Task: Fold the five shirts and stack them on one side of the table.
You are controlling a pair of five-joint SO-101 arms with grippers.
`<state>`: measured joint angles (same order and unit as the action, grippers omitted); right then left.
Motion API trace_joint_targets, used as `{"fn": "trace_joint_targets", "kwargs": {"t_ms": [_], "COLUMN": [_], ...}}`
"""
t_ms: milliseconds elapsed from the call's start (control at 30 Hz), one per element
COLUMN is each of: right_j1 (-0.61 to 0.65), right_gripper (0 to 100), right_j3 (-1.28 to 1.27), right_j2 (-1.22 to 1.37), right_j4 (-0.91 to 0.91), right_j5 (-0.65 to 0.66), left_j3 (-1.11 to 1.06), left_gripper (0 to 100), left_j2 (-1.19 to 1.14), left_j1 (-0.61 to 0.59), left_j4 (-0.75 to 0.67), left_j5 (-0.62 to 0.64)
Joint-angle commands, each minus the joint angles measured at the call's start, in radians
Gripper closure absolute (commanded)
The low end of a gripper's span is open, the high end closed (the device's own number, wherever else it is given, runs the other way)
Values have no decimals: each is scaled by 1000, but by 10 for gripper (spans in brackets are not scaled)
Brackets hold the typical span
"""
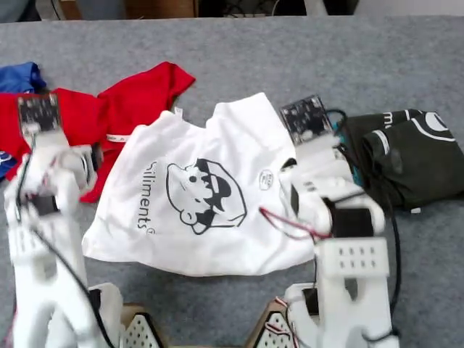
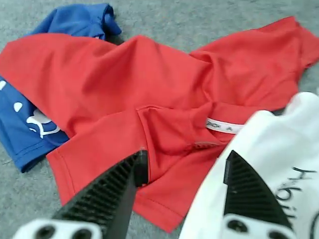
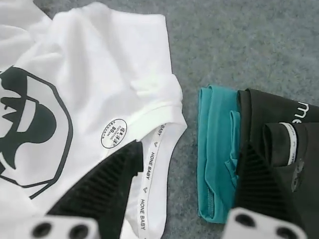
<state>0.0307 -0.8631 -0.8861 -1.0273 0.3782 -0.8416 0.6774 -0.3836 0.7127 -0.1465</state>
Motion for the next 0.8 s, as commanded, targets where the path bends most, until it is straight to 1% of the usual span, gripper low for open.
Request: {"fn": "trace_joint_targets", "kwargs": {"t_ms": [0,133,200,300,367,467,500,533,600,667,700,767], "right_j1": [-6,-11,-11,-11,-14,-46,-61,-75,-100,-114,-115,-112], "right_gripper": [684,684,684,684,684,684,684,684,684,684,684,684], "right_j3": [85,193,209,216,220,251,266,278,292,294,294,294], "right_j2": [134,300,389,513,576,634,648,659,679,693,697,700], "right_j4": [49,101,161,282,354,384,382,381,381,384,385,385], "right_j5": [-9,-86,-127,-147,-146,-147,-147,-147,-147,-147,-147,-147], "left_j3": [199,395,473,585,665,742,759,769,782,796,803,816], "left_gripper": [734,733,736,741,792,918,959,979,962,972,970,971], "left_j2": [-290,-526,-640,-796,-887,-988,-1013,-1030,-1037,-1019,-999,-945], "left_j1": [-8,-10,-13,-28,-54,-105,-120,-133,-150,-182,-202,-257], "left_j4": [-46,-48,-48,-49,-49,-40,-40,-40,-40,-38,-38,-38], "left_j5": [12,57,64,69,86,63,58,54,60,63,80,169]}}
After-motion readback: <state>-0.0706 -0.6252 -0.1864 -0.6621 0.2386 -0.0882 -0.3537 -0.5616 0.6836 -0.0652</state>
